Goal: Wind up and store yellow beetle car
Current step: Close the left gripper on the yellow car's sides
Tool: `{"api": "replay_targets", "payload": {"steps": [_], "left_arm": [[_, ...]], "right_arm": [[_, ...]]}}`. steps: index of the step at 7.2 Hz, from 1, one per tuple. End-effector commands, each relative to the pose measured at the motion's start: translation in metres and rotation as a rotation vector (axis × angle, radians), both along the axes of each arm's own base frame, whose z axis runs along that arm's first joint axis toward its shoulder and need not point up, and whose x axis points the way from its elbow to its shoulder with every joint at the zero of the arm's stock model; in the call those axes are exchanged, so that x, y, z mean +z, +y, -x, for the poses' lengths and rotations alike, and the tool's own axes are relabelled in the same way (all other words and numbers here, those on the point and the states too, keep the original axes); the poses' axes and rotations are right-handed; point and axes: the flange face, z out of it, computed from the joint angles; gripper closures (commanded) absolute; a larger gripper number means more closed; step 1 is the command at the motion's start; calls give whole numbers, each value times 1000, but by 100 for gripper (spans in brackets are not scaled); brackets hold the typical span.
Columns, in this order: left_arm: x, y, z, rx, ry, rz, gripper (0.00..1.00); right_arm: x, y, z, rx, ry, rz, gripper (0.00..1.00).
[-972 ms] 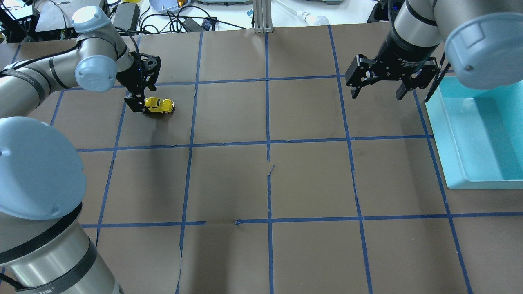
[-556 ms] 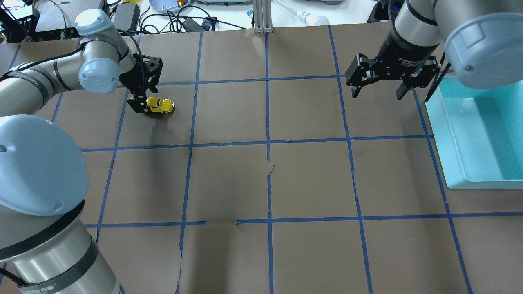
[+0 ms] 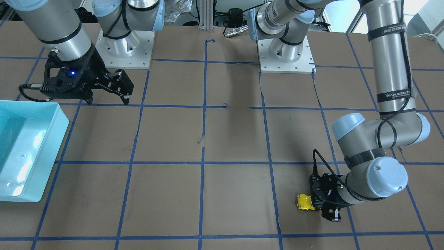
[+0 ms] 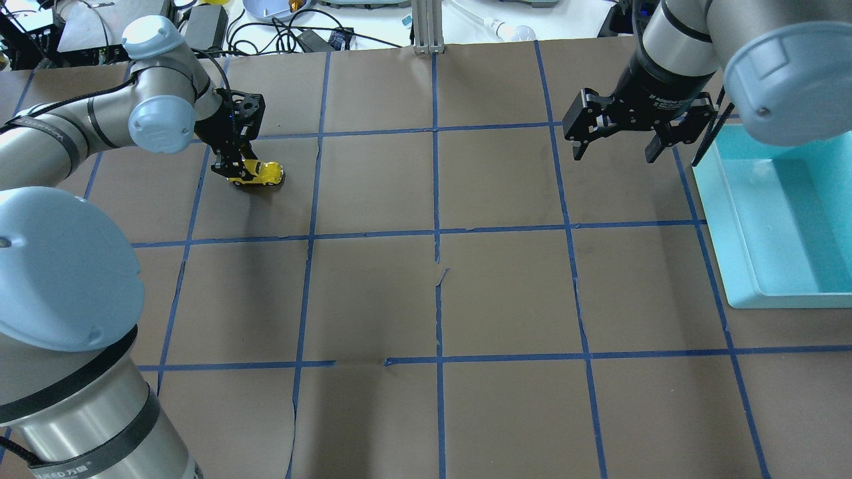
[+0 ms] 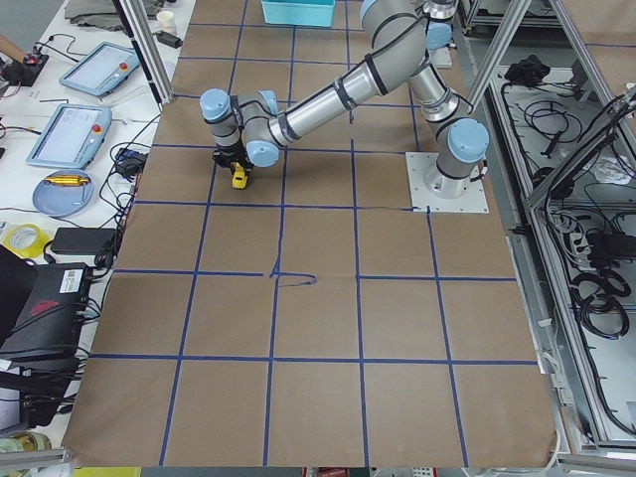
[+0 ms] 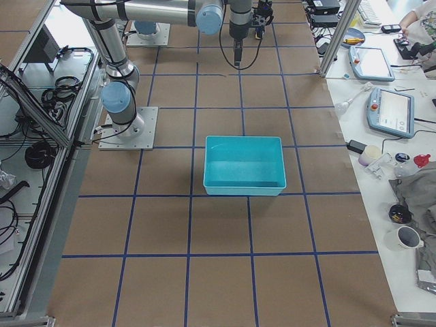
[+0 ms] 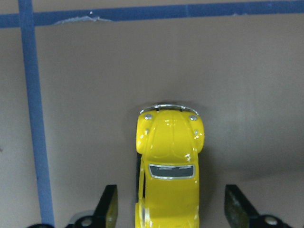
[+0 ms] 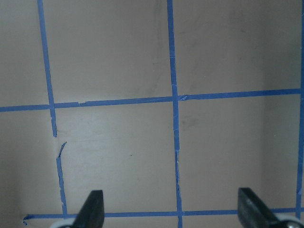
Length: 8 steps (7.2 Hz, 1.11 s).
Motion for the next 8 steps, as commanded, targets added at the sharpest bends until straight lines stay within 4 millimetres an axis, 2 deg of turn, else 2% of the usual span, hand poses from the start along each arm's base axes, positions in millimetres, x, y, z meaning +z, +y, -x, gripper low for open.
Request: {"api": "replay_targets", "payload": {"steps": [1, 8], "left_arm": [[-1, 0, 0, -1, 0, 0, 91], [-2, -1, -2, -3, -4, 7, 91]], "right_arm": [[0, 0, 0, -1, 0, 0, 0], [0, 0, 0, -1, 1, -3, 0]]}}
